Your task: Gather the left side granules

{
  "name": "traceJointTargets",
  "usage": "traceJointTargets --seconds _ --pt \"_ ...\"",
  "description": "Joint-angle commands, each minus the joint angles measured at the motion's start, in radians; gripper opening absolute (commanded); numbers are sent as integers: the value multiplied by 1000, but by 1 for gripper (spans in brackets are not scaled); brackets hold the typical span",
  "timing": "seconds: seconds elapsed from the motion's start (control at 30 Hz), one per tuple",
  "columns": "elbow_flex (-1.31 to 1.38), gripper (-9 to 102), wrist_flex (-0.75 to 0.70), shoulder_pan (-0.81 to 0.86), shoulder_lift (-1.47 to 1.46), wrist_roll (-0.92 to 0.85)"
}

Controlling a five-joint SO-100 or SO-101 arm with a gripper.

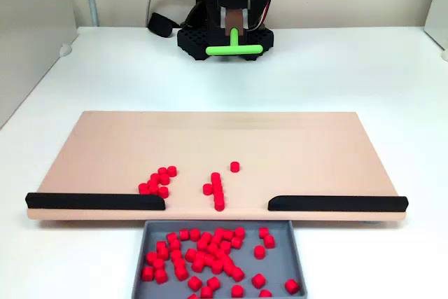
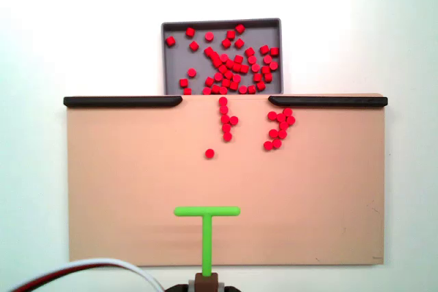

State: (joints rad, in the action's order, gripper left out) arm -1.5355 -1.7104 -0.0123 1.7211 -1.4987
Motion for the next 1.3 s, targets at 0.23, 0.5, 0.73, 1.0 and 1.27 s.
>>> traceJointTargets --seconds 0.23,0.5,0.73,1.0,1.27 --pt "23 0 2 -31 28 41" --pt "23 0 2 -23 35 18" --pt "23 0 2 -2 46 20" --pt "23 0 2 9 40 20" --pt "21 0 0 14 38 29"
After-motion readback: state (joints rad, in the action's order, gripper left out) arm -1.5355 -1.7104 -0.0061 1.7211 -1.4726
